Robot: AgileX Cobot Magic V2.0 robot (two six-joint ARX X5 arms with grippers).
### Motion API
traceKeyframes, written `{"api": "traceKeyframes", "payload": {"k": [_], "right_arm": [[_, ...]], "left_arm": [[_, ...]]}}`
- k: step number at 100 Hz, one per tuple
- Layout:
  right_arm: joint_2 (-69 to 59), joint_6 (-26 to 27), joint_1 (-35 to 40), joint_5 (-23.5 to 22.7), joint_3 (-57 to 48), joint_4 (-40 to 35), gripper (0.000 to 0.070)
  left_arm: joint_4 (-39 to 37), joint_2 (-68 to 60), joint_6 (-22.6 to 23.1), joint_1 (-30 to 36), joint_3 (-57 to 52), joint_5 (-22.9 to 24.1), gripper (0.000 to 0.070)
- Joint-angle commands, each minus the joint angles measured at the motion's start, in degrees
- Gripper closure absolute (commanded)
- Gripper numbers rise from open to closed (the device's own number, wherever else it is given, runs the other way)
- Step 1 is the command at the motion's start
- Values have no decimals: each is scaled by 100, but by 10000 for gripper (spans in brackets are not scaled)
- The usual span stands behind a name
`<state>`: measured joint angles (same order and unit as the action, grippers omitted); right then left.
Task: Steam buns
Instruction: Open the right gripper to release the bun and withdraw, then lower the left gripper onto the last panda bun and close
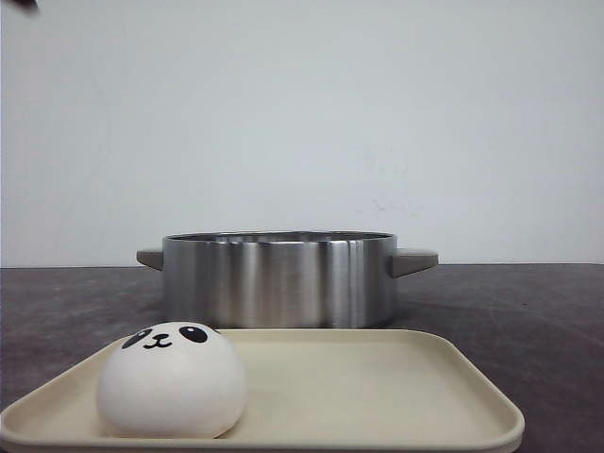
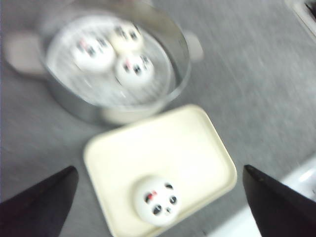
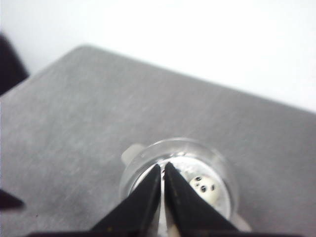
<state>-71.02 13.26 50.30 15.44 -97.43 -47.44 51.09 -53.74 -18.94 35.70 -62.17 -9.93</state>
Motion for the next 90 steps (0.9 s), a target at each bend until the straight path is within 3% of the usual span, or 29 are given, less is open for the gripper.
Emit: {"api": "traceKeyframes", "payload": {"k": [1,17,50,90], "right_arm": [[103,-68,153,260,-74,-81,696],[439,-81,223,713,-74,-476,696],[557,-79,223,717,-72,-879,696],[560,-87,223,717,-72,-1025,696]], "left_arm": [[-205,-157,-348,127,396,-103,0],[-660,-597,-680,387,1147,-105,0],[-1438,-2055,-1445,1067,1272,-105,0],[-1790,-3307,-1517,1421,1272,409,0]]}}
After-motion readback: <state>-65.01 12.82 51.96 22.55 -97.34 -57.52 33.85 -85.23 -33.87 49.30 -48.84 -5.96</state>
